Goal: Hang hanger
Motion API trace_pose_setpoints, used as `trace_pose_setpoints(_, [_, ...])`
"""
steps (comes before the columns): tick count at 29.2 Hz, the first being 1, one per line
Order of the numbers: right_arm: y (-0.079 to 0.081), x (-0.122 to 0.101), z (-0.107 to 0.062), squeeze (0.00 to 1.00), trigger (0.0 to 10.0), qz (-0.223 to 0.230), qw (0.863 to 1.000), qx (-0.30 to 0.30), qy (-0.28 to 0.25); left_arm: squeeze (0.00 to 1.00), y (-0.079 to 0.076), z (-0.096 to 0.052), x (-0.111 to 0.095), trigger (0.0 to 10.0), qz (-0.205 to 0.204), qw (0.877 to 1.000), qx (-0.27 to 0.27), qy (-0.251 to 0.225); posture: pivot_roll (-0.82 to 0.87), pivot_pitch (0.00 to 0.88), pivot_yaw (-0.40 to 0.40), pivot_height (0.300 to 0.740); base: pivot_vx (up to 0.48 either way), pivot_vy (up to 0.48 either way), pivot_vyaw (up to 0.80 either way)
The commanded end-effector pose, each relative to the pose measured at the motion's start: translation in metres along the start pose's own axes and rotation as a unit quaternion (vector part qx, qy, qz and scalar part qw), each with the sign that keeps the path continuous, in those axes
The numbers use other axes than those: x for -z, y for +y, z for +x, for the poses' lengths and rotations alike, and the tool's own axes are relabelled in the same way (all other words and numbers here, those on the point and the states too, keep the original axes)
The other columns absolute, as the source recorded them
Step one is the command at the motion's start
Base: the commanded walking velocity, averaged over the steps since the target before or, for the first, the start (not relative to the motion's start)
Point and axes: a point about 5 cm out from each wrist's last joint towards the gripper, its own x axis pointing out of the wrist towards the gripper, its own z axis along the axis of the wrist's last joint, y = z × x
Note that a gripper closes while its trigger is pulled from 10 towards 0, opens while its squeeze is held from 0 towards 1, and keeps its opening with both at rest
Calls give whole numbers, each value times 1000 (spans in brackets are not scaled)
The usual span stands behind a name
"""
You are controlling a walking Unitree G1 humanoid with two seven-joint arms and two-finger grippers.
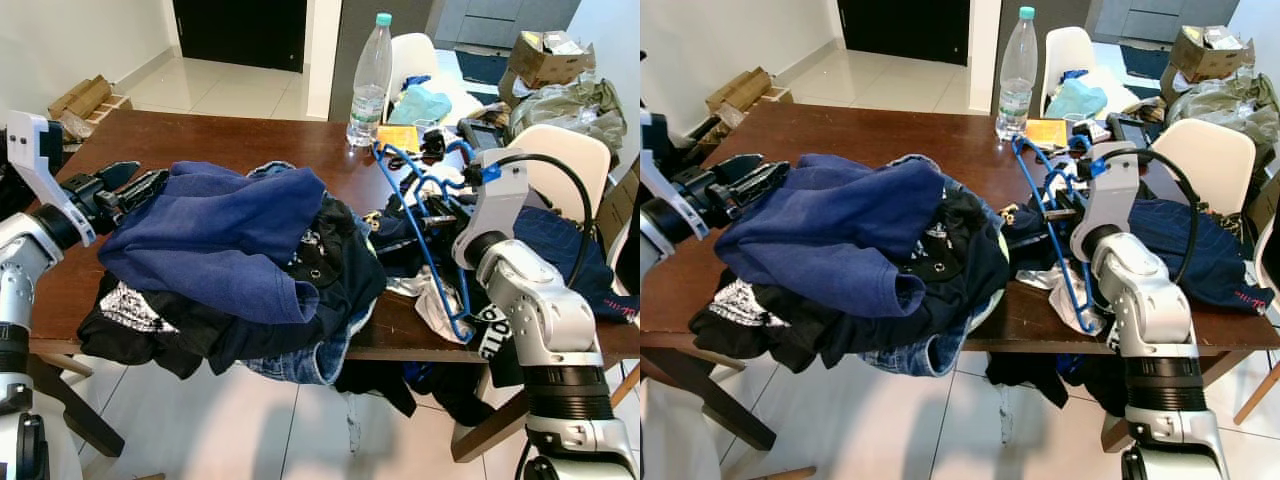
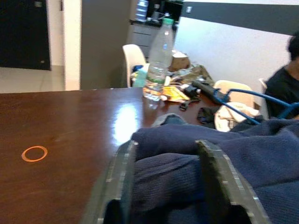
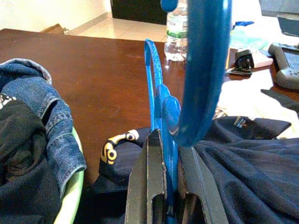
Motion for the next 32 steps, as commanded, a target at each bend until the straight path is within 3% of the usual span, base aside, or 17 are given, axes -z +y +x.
trace_pose_setpoints(1, [-2, -4, -1, 0, 10000, -5, 1000, 5, -2, 0, -2, -1, 5, 0, -10, 1000, 8, 5, 72, 99, -55, 740, 0, 0, 0])
trace_pose_setpoints(11, [-6, -5, -3, 0, 10000, -7, 1000, 11, -3, 0, -6, 1, 9, 0, -19, 1000, 21, 9, 67, 99, -56, 740, 0, 0, 0])
trace_pose_setpoints(17, [-6, -5, -3, 0, 10000, -8, 1000, 10, -3, 0, -2, -1, 7, 0, -19, 1000, -11, 1, 69, 100, -59, 740, 0, 0, 0])
trace_pose_setpoints(18, [-6, -5, -3, 0, 10000, -8, 1000, 9, -3, 1000, 4, -3, 4, 0, -25, 999, -42, -10, 70, 100, -60, 740, 0, 0, 0])
trace_pose_setpoints(20, [-6, -5, -2, 0, 10000, -8, 1000, 9, -3, 1000, 8, -4, 2, 0, -31, 997, -62, -17, 70, 100, -60, 740, 0, 0, 0])
trace_pose_setpoints(21, [-6, -5, -2, 0, 10000, -7, 1000, 9, -3, 1000, 10, -5, 1, 10000, -30, 996, -80, -20, 71, 100, -62, 740, 0, 0, 0])
trace_pose_setpoints(32, [-5, -6, -2, 0, 10000, -8, 1000, 8, -4, 1000, 7, -7, 4, 10000, -51, 994, -92, -25, 71, 99, -60, 740, 0, 0, 0])
